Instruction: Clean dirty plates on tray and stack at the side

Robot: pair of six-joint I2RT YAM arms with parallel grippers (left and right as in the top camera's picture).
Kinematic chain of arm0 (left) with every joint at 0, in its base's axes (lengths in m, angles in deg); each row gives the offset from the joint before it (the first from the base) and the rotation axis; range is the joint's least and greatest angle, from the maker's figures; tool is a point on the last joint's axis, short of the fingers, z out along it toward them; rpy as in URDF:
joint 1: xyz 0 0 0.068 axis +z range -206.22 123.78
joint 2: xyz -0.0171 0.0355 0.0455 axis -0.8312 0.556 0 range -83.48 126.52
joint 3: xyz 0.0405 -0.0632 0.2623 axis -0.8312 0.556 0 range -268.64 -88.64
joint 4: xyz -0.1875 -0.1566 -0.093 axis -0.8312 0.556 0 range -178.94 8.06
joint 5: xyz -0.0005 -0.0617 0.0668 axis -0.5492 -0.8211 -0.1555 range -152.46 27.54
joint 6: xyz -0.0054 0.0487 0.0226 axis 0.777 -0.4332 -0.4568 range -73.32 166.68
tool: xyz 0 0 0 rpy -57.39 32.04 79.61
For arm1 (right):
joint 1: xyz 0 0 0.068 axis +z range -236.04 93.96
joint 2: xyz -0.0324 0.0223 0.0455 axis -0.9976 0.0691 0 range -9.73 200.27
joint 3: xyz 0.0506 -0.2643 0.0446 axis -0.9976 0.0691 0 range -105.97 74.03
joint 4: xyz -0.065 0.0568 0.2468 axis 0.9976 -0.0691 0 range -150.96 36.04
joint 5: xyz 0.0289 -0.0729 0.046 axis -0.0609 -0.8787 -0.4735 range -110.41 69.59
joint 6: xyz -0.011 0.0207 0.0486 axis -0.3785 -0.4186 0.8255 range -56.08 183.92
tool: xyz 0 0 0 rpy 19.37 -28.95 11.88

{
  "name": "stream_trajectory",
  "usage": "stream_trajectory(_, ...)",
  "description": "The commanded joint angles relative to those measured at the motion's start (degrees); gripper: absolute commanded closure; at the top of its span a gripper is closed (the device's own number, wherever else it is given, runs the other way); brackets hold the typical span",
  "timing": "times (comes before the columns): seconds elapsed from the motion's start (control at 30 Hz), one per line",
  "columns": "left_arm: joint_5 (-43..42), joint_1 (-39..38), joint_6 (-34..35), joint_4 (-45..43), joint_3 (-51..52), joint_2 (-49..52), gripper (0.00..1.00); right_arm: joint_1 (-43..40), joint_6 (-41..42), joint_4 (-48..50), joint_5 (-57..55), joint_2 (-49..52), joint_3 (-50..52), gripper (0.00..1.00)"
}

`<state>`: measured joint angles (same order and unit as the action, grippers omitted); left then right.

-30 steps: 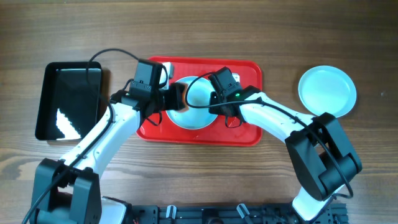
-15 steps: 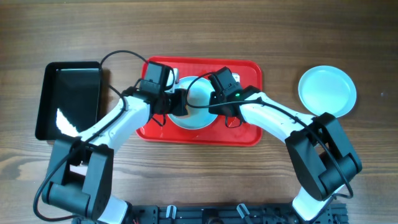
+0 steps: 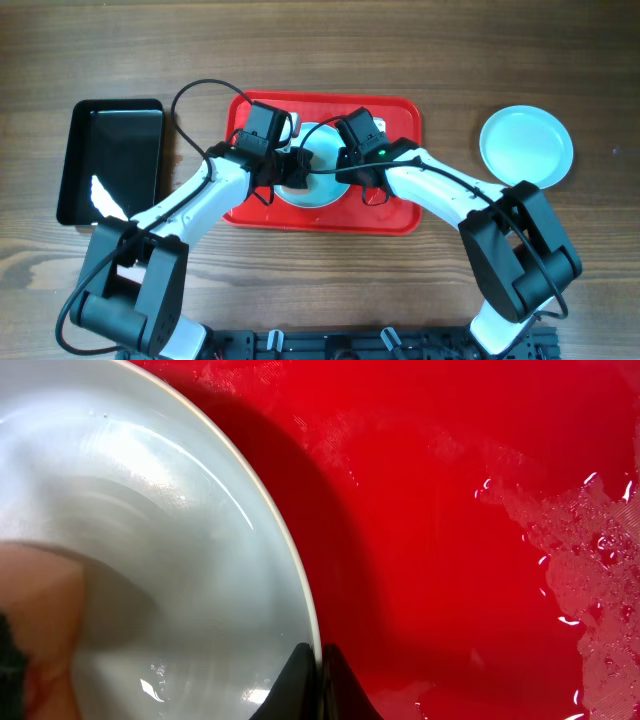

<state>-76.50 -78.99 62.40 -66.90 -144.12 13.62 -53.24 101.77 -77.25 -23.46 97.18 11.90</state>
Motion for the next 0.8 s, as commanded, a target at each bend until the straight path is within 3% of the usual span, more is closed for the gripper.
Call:
stream_trajectory(0.0, 5.62, -0.17, -0.55, -0.63, -0.68, 0.20, 0.62, 0.00, -0.28, 0.09, 0.04, -0.48, 0.63, 0.96)
stream_trajectory(0.1, 10.19, -0.20, -0.57, -1.70, -0.68, 0.20, 0.61, 0.00, -0.31, 0.11, 0.04, -0.48, 0.63, 0.96)
stream_trajectory(0.53, 6.82, -1.33, -0.31, -4.26, -0.68, 2.05, 0.64, 0.00, -0.26, 0.13, 0.04, -0.48, 0.63, 0.96)
stream_trajectory(0.77, 9.11, -3.30, -0.31, -4.92, -0.68, 5.18, 0.63, 0.00, -0.28, 0.09, 0.04, -0.48, 0.63, 0.96)
